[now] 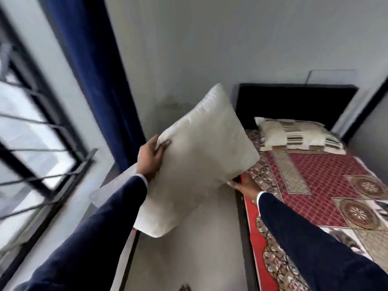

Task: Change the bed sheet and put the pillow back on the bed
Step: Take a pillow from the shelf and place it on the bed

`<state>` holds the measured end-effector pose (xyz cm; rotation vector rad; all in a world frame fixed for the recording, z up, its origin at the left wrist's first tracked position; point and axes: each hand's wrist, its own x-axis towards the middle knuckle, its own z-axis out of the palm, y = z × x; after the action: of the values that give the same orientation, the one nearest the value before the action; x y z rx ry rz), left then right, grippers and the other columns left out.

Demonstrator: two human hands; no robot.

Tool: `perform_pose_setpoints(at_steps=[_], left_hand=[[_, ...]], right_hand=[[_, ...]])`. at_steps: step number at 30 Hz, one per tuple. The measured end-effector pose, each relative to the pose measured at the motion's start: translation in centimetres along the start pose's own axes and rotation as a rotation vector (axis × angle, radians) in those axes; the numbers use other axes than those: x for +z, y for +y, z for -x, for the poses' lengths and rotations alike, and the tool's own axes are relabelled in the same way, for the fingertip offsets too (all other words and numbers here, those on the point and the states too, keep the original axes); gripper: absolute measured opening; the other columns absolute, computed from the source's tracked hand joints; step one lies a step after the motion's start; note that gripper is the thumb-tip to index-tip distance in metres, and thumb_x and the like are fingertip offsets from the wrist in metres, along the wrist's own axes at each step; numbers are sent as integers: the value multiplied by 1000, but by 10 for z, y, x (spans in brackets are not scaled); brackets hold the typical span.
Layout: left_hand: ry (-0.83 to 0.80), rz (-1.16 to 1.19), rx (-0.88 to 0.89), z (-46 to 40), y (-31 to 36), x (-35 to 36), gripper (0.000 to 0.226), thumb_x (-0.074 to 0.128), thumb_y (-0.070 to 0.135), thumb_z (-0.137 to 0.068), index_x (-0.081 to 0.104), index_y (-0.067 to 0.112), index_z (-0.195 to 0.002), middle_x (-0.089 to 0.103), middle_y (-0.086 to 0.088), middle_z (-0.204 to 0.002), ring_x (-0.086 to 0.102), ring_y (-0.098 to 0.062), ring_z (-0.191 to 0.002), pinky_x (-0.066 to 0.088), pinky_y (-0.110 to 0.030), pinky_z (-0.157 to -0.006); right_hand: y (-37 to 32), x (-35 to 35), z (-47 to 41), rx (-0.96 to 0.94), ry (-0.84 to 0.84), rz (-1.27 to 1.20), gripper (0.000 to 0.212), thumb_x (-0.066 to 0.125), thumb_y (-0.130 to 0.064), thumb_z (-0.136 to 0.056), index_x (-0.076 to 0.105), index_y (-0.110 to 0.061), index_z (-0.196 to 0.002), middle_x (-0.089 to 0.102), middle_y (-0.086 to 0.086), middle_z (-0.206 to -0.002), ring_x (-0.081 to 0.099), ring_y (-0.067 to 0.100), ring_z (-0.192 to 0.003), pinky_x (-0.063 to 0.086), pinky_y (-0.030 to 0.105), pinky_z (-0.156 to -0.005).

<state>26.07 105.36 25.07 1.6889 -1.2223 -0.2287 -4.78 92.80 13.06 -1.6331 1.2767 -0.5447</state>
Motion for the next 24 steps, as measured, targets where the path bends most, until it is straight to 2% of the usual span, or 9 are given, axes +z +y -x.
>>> perform_pose_setpoints(at_steps=[2, 4, 8, 11, 13, 15, 16, 19, 24], left_hand=[[-37, 65, 18, -52, 7, 30, 42, 61, 50, -95, 51, 12, -78, 56, -2, -67, 48, -11, -65, 46, -43, -70], [-105, 143, 67, -99, 17, 60, 38, 62, 46, -95, 57, 10, -84, 64, -4, -75, 58, -13, -72, 49, -43, -76], [-265, 239, 135, -179, 36, 120, 35, 61, 51, -93, 66, 17, -99, 72, -1, -93, 68, -23, -93, 53, -49, -88], [-368, 263, 195, -223, 51, 167, 35, 61, 50, -92, 66, 16, -94, 72, 2, -89, 68, -20, -88, 54, -46, -85], [-441, 297, 235, -247, 57, 201, 26, 63, 44, -95, 67, 19, -95, 72, 5, -89, 68, -14, -87, 54, -40, -85], [-505, 340, 244, -266, 60, 236, 19, 64, 43, -96, 67, 25, -101, 73, 8, -95, 68, -9, -92, 54, -37, -88], [-533, 352, 242, -280, 62, 259, 20, 64, 45, -95, 67, 27, -104, 74, 9, -98, 69, -10, -96, 54, -39, -91], [-625, 345, 255, -323, 64, 324, 22, 64, 48, -93, 68, 33, -109, 75, 8, -104, 70, -13, -100, 54, -47, -95], [-751, 190, 312, -397, 88, 438, 41, 57, 63, -85, 63, 35, -113, 74, 9, -105, 70, -14, -97, 55, -45, -93]], right_hand=[[14, -9, -29, 112, -41, 35, 121, 78, -77, -58, 36, -9, -148, 48, 2, -148, 47, 23, -137, 38, 25, -110], [28, -19, -64, 187, -69, -83, 146, 65, -96, -45, 17, -17, -159, 27, 3, -163, 31, 26, -148, 29, 41, -120], [0, -31, -90, 294, -13, -477, 107, 66, -70, -76, 15, -23, -158, 25, 2, -163, 28, 31, -148, 30, 51, -117], [-3, -55, -121, 284, 160, -666, 102, 74, -68, -68, 33, -24, -150, 37, 7, -157, 37, 32, -143, 36, 52, -113], [0, -73, -143, 309, 272, -744, 96, 81, -70, -60, 49, -23, -137, 51, 15, -144, 54, 28, -125, 48, 47, -103], [9, -90, -161, 281, 291, -846, 71, 81, -66, -61, 59, -28, -118, 57, 9, -133, 59, 18, -105, 52, 41, -91], [18, -102, -174, 280, 317, -896, 63, 81, -63, -65, 59, -30, -114, 56, 6, -133, 58, 18, -106, 51, 45, -96], [44, -141, -208, 286, 437, -989, 81, 89, -63, -56, 58, -26, -121, 60, 4, -134, 56, 29, -122, 44, 54, -109], [81, -216, -268, 385, 560, -1036, 71, 89, -42, -70, 60, -13, -128, 69, 14, -123, 65, 37, -111, 57, 56, -88]])
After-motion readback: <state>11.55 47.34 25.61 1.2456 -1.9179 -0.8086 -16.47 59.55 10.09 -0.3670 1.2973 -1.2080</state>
